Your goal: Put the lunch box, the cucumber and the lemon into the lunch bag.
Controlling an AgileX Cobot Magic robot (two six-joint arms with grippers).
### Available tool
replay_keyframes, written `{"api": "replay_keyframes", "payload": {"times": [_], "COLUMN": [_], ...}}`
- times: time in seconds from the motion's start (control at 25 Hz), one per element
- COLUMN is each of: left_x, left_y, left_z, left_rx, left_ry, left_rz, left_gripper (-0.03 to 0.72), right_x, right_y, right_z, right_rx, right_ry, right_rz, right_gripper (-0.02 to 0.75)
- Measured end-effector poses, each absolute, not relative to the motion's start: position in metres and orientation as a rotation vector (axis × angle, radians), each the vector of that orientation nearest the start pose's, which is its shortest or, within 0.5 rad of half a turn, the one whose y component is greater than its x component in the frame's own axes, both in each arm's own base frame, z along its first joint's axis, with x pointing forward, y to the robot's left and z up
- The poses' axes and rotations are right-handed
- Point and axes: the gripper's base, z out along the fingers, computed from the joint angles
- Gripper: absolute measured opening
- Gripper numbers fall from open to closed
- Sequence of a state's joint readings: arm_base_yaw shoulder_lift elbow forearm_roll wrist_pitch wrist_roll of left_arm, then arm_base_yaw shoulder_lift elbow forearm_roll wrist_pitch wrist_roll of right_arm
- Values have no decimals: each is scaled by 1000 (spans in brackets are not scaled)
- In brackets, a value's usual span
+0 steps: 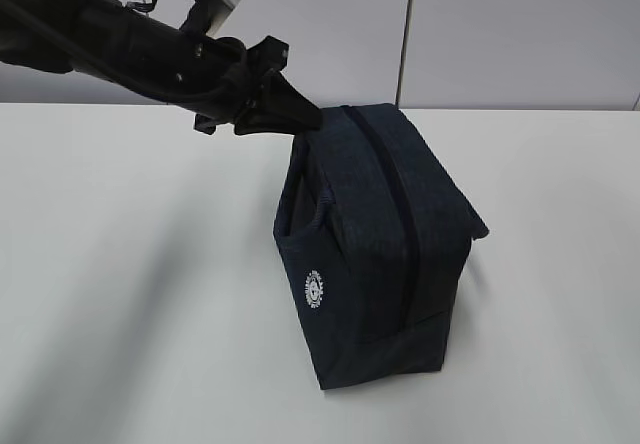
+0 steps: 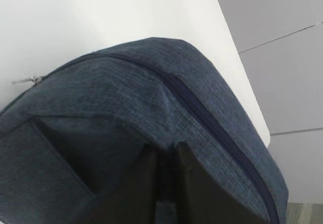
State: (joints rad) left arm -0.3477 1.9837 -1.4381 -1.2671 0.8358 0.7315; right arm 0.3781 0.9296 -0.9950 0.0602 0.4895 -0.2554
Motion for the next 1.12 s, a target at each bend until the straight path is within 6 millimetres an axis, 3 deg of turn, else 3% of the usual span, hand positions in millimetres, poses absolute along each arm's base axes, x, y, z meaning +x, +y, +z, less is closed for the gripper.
{"api": "replay_keyframes", "payload": {"times": [0.08, 0.32, 0.4, 0.52, 0.76, 1.12], "left_x": [383, 388, 390, 390, 374, 319], "left_y": [-204, -191, -186, -178, -159, -139], "left_z": [230, 230, 230, 241, 286, 371], "left_rx": [373, 367, 359, 360, 528, 740], "left_ry": [2377, 2364, 2365, 2340, 2262, 2084], "left_rz": [-1272, -1258, -1261, -1252, -1071, -839], "left_gripper": [79, 349, 389, 407, 391, 354], "right_x": [179, 179, 179, 179, 169, 129], "right_y": [74, 74, 74, 74, 70, 55], "right_z": [401, 401, 401, 401, 408, 420], "right_rx": [-566, -563, -564, -564, -523, -495], "right_ry": [1827, 1829, 1830, 1833, 1811, 1794], "right_rz": [146, 148, 148, 148, 174, 201], "right_gripper": [414, 414, 414, 414, 414, 414]}}
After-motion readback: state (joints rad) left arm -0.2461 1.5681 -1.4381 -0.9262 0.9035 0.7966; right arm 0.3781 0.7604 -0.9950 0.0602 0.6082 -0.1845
